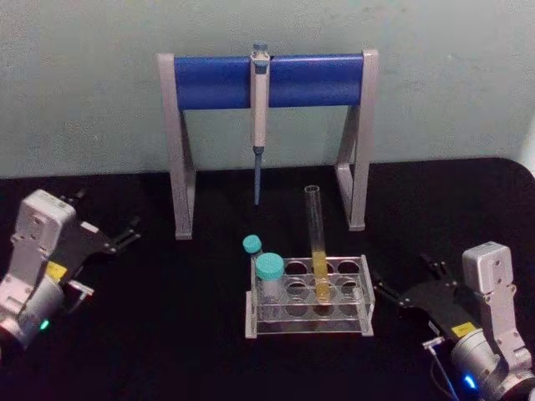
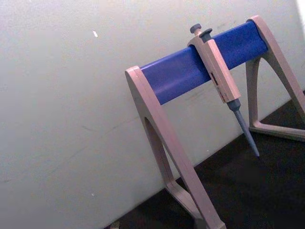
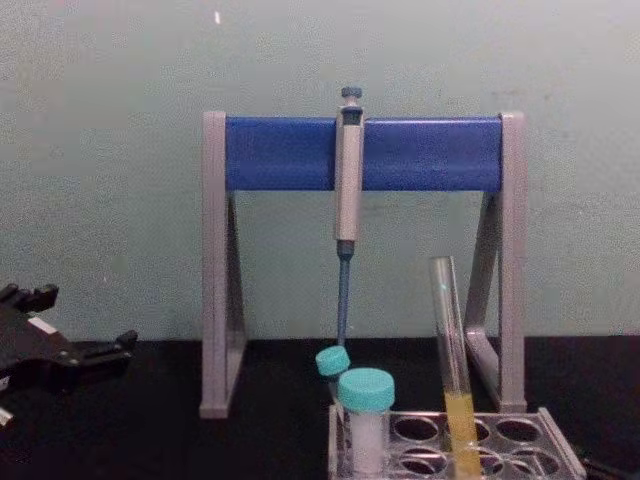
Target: Pick up the test tube from the test tube rack, shake it, then place it back into the test tube rack.
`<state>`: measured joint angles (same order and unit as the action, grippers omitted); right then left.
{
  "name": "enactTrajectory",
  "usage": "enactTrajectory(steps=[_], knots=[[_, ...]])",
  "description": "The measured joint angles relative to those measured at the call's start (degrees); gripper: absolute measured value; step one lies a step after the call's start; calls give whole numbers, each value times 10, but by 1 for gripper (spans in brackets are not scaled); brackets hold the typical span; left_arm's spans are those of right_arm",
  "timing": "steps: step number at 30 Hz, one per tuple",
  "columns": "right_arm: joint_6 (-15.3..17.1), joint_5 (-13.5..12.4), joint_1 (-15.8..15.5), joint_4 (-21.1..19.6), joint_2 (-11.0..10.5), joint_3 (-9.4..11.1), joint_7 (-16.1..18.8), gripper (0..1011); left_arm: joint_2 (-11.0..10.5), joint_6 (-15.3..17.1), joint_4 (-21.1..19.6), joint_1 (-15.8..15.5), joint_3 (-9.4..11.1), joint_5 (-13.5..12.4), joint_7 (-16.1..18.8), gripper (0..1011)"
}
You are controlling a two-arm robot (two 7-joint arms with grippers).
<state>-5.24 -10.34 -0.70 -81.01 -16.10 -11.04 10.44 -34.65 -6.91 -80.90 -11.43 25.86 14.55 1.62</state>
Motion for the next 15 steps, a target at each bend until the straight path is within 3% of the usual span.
enactTrajectory(steps=[15], knots=[[0,-1,0,0,0,0,-1,1000,0,0,0,0,0,0,0,1010]])
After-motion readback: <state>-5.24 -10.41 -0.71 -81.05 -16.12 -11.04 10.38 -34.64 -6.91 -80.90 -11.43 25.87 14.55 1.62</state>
